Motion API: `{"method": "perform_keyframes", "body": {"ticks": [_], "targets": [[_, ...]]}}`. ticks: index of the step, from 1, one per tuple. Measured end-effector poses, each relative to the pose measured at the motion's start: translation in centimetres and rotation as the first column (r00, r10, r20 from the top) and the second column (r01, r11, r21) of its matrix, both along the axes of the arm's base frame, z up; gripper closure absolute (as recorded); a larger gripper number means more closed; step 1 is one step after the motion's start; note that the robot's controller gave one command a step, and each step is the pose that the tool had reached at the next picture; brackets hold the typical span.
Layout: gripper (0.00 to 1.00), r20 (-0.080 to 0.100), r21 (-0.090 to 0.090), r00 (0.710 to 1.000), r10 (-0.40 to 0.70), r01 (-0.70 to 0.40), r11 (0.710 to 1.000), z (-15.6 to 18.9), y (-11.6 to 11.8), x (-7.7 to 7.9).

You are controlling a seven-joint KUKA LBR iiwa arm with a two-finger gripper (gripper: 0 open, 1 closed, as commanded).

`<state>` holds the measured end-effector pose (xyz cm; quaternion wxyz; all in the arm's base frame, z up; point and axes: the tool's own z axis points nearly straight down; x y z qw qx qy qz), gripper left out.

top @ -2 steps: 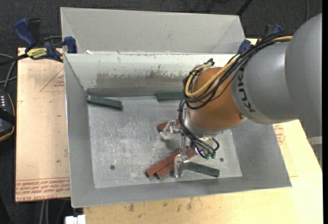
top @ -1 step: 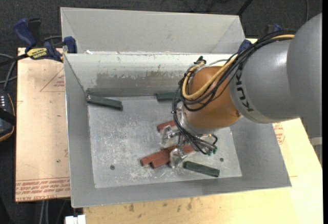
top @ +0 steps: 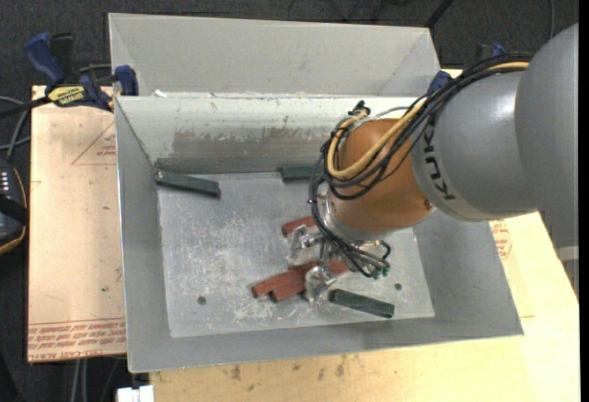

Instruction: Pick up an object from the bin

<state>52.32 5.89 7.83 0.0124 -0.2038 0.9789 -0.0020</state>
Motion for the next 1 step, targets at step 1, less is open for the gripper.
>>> {"method": "perform_keyframes", "body": {"ticks": [1], "targets": [[1.0, -0.003, 0.0, 1.0, 0.0, 0.0, 1.0, 0.2, -0.01, -0.01]]}}
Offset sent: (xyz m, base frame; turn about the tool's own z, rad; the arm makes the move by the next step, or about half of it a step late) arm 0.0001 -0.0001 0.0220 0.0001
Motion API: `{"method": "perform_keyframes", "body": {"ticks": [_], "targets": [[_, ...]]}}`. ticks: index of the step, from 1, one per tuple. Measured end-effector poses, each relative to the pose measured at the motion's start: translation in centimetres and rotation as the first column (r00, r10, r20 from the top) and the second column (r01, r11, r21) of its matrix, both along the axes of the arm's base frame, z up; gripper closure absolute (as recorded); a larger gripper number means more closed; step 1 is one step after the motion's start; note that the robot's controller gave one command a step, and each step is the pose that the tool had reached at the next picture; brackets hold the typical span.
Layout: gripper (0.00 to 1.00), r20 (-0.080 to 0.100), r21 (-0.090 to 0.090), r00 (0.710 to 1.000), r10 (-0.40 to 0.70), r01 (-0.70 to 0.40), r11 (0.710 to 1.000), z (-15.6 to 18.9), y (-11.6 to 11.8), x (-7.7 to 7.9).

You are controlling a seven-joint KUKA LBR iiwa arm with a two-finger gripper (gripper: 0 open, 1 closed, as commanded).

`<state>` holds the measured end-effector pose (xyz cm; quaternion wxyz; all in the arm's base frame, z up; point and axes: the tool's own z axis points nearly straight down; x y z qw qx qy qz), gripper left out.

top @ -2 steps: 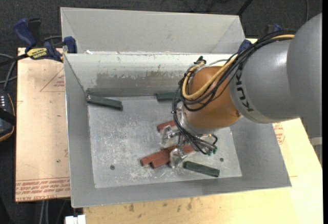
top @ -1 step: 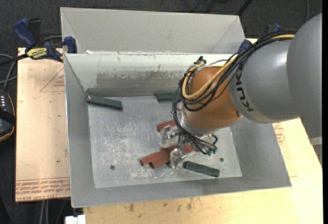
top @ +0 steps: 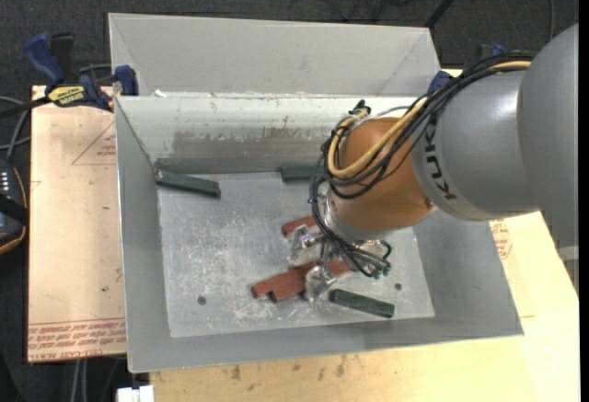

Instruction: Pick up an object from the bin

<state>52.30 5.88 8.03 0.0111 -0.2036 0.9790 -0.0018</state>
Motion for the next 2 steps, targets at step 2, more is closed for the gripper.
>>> {"method": "perform_keyframes", "body": {"ticks": [2], "targets": [[1.0, -0.018, 0.0, 1.0, 0.0, 0.0, 1.0, 0.9, 0.1, -0.19]]}}
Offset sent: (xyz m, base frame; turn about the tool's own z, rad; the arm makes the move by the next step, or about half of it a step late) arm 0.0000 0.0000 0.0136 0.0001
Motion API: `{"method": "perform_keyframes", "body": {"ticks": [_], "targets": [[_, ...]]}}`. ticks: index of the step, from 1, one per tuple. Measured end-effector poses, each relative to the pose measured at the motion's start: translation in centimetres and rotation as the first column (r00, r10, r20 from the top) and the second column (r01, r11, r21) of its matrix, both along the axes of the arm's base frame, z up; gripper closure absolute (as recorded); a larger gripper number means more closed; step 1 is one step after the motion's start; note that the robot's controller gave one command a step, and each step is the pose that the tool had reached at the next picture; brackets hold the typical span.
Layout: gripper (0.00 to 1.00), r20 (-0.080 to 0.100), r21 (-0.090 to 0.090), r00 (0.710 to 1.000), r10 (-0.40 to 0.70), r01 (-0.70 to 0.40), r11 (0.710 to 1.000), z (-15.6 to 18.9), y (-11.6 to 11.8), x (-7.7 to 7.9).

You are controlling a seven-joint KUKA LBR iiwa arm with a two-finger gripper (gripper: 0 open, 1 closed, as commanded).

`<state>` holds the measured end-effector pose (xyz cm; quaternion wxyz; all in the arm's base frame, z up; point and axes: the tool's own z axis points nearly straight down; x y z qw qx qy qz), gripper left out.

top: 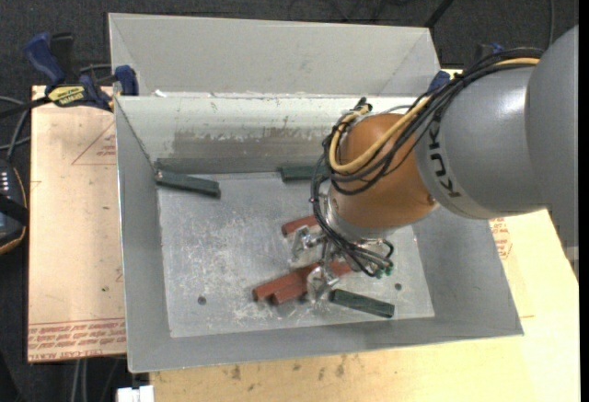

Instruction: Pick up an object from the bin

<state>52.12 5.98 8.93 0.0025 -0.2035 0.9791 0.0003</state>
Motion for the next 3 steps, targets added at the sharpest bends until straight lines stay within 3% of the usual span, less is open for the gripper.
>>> {"method": "perform_keyframes", "body": {"ticks": [3], "targets": [[1.0, -0.002, 0.0, 1.0, -0.001, 0.001, 1.0, 2.1, 0.0, 0.0]]}}
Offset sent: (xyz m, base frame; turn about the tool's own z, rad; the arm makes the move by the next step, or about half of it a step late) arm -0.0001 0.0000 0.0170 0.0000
